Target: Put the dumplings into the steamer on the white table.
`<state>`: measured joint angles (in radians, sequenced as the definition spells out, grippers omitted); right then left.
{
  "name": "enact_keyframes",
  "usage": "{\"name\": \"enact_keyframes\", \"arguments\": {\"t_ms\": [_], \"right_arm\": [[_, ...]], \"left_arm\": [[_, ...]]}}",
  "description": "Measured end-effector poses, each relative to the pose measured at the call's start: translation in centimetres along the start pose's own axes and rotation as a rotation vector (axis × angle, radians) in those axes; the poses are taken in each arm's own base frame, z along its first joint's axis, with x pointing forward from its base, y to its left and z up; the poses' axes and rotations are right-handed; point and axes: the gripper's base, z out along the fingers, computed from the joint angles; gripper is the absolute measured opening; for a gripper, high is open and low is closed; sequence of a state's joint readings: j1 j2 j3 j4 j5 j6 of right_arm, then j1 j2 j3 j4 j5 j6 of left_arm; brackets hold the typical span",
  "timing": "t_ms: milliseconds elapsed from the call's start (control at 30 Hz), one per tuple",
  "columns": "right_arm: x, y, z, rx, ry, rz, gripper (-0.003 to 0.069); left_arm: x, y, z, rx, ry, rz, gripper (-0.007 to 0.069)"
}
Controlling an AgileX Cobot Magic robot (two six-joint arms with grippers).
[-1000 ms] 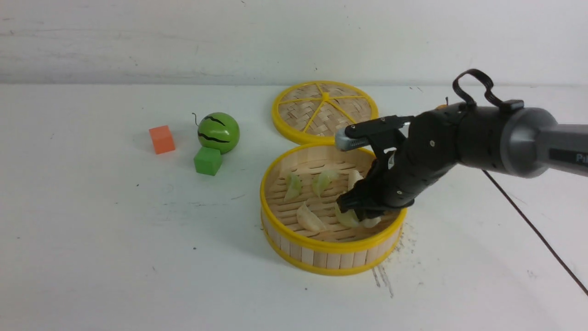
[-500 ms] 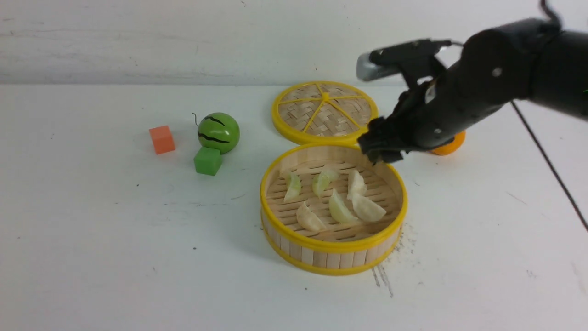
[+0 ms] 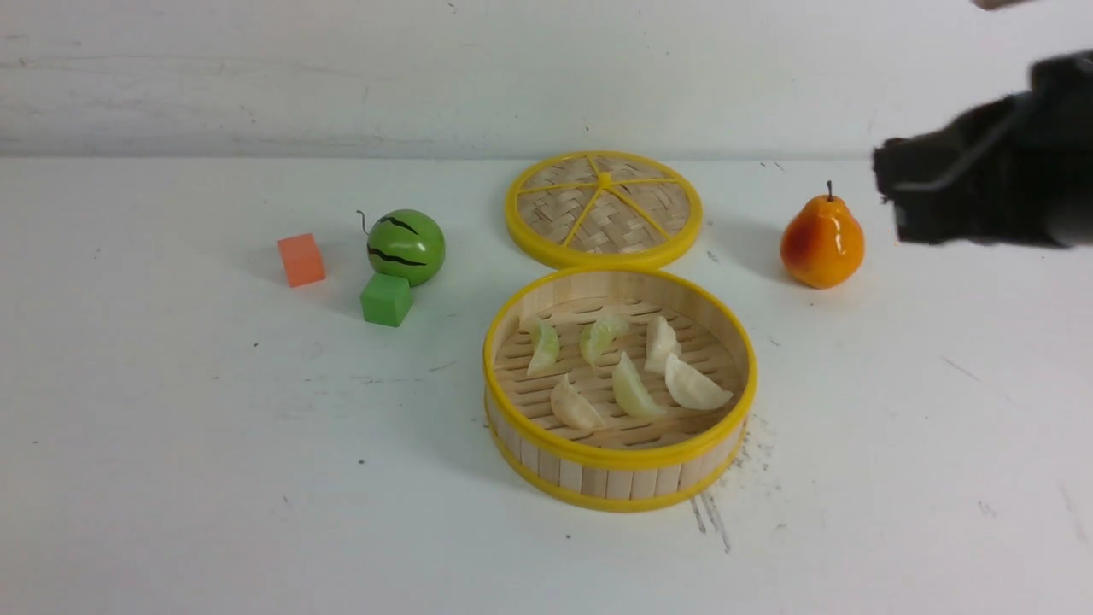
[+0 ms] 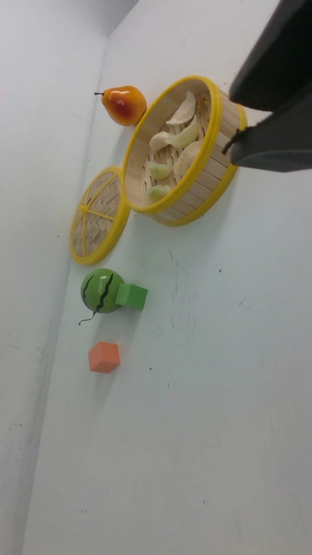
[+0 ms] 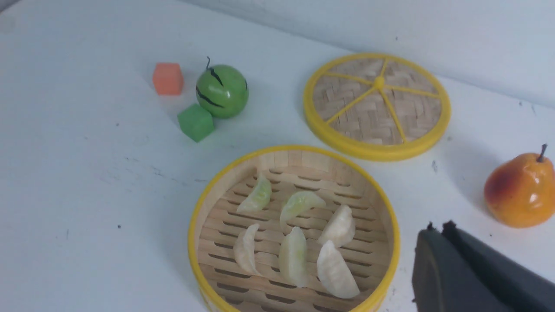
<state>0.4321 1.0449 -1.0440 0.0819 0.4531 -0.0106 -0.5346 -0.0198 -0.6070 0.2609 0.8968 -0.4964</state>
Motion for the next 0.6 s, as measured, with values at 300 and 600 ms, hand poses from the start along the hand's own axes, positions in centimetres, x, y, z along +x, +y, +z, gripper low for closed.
{"name": "enact_keyframes", "arguments": {"t_ms": [300, 600], "right_arm": [[5.1, -0.1, -7.8, -0.01, -0.265, 0.012, -0.0021], [6.6, -0.1, -11.5, -0.018, -0.381, 0.009, -0.0018]], "left_arm": [[1.7, 0.2, 1.5, -0.018, 0.061, 0.014, 0.0132], [3.5, 0.5, 2.8, -0.035, 0.119, 0.028, 0.0137]]}}
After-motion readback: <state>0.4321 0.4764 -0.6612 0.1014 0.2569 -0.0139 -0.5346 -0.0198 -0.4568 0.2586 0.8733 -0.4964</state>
